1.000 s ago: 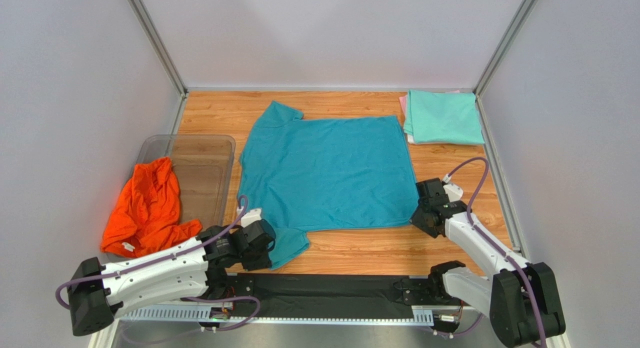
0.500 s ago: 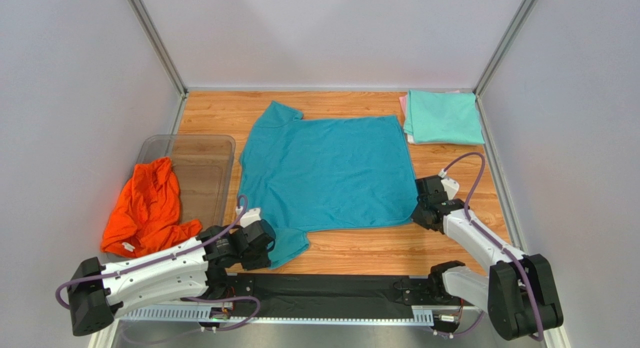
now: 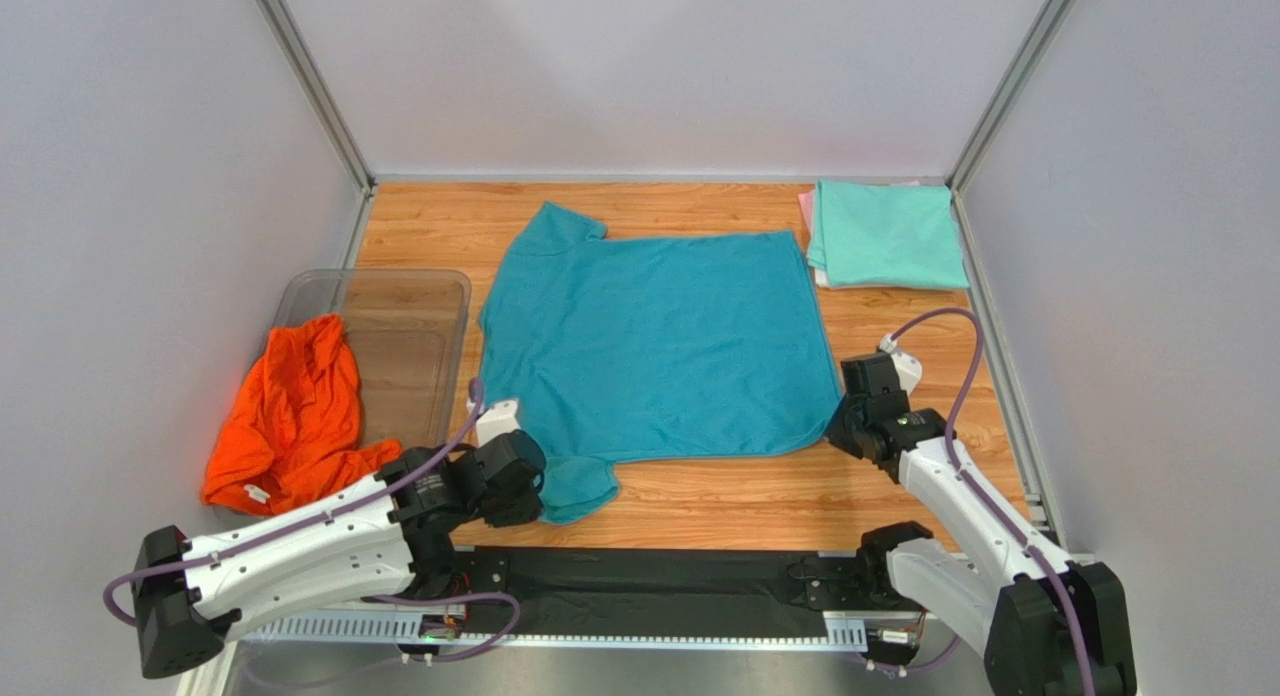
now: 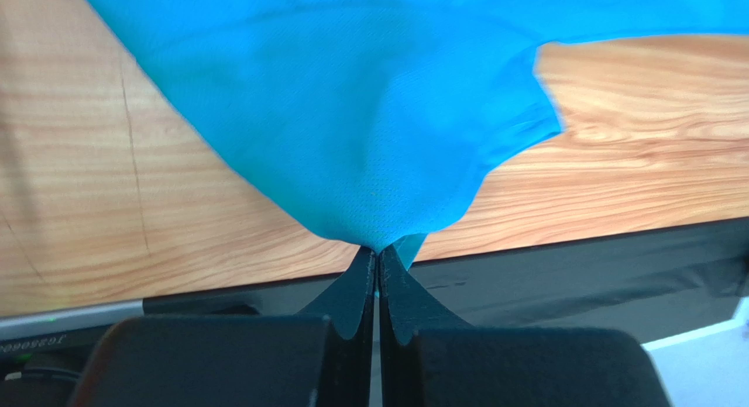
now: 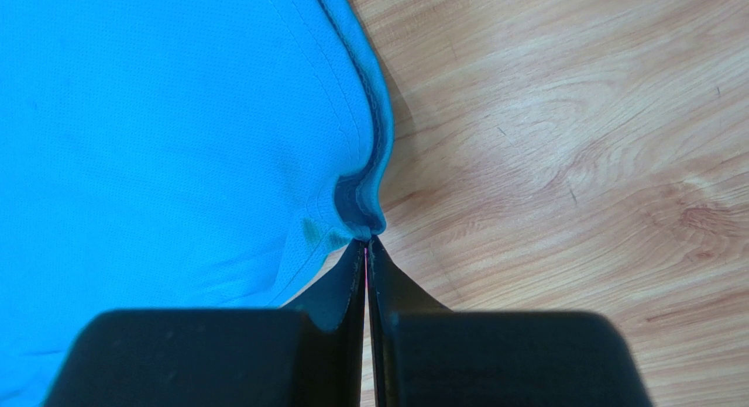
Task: Fold and stack the t-shirts
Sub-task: Fold the tshirt
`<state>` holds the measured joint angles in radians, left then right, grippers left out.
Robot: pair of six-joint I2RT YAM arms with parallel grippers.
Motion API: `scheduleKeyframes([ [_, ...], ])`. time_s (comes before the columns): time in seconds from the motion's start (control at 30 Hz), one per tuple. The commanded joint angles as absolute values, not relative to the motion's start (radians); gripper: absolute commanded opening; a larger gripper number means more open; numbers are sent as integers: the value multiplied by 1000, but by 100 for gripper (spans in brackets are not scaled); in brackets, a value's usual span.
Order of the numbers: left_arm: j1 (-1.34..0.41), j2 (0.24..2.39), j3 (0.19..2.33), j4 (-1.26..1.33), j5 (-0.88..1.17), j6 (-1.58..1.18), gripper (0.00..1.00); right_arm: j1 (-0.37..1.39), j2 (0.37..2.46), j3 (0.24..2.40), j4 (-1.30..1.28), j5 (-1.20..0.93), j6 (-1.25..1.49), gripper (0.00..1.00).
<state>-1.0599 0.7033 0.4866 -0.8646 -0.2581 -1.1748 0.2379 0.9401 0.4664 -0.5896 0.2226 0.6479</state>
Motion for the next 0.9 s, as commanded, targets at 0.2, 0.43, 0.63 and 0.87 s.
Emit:
scheduleKeyframes([
  [0.2,-958,802,653,-729,-312,-930,0,235,919,541,-612,224,614,0],
  [0.43,-818,919,752,-606,-244,-789,0,235,962,609,-612,241,597,0],
  [0.63,-692,985,813,-561,-181,-704,0,235,1031,681,-606,248,586,0],
  [0.87,-572,1055,879,-520,-132,-637,0,235,1123,774,-603,281,580,0],
])
